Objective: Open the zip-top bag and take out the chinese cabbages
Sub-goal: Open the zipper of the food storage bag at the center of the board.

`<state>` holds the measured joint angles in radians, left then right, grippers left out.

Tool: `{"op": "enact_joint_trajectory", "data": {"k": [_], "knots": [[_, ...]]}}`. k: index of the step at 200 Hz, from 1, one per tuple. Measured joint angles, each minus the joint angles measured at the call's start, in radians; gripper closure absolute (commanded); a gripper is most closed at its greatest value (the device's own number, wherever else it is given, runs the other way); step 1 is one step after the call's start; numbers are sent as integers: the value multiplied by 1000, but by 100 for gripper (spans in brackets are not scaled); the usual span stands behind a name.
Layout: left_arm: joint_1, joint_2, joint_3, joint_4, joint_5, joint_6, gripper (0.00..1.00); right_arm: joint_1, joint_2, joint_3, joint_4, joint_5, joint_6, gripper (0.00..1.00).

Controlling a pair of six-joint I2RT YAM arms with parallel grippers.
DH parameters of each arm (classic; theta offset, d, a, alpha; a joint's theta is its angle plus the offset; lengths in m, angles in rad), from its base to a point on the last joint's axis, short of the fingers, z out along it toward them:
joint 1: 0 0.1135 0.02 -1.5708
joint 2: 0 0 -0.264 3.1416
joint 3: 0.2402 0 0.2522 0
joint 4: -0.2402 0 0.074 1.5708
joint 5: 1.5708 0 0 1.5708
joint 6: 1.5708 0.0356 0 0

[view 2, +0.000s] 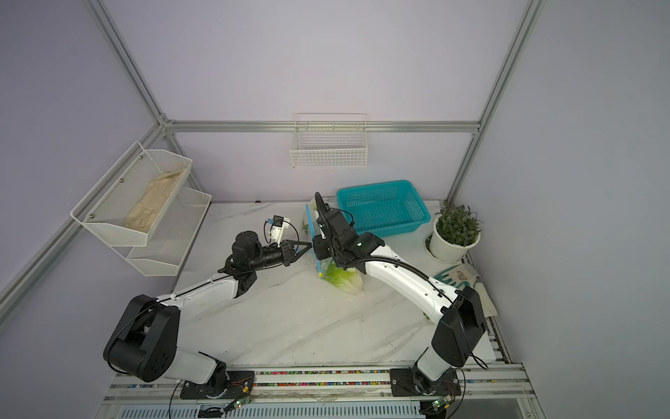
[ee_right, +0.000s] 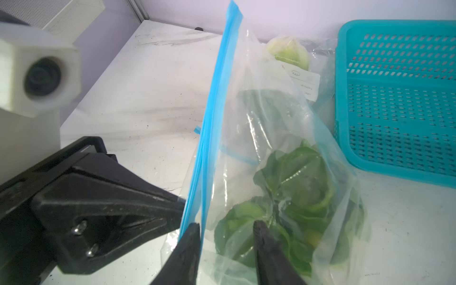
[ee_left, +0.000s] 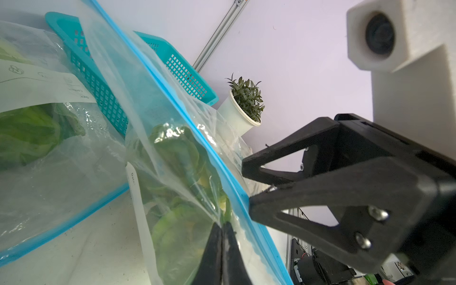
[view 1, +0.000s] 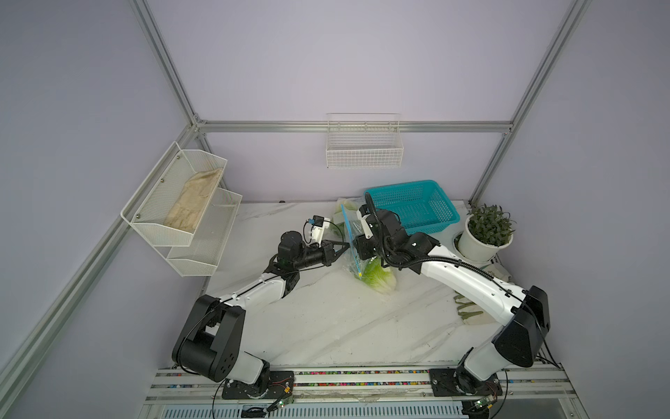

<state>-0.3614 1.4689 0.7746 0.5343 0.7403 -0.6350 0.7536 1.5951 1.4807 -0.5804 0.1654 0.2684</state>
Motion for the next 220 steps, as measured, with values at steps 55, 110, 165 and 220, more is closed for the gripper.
{"op": "enact_joint_trajectory", "data": {"k": [55,110,165,220], "knots": [[0,0,0,0,0,0,100,0,21,34,-30,24,-2,69],[0,0,0,0,0,0,100,2,111,124,-75,39,-16,74],[0,-2,0,-3,-12,0,60,-2,116,118,-77,49,1,100],[-48,-150,27,-166,-178,28,13,-74,-11,-40,65,-159,72,100]]}}
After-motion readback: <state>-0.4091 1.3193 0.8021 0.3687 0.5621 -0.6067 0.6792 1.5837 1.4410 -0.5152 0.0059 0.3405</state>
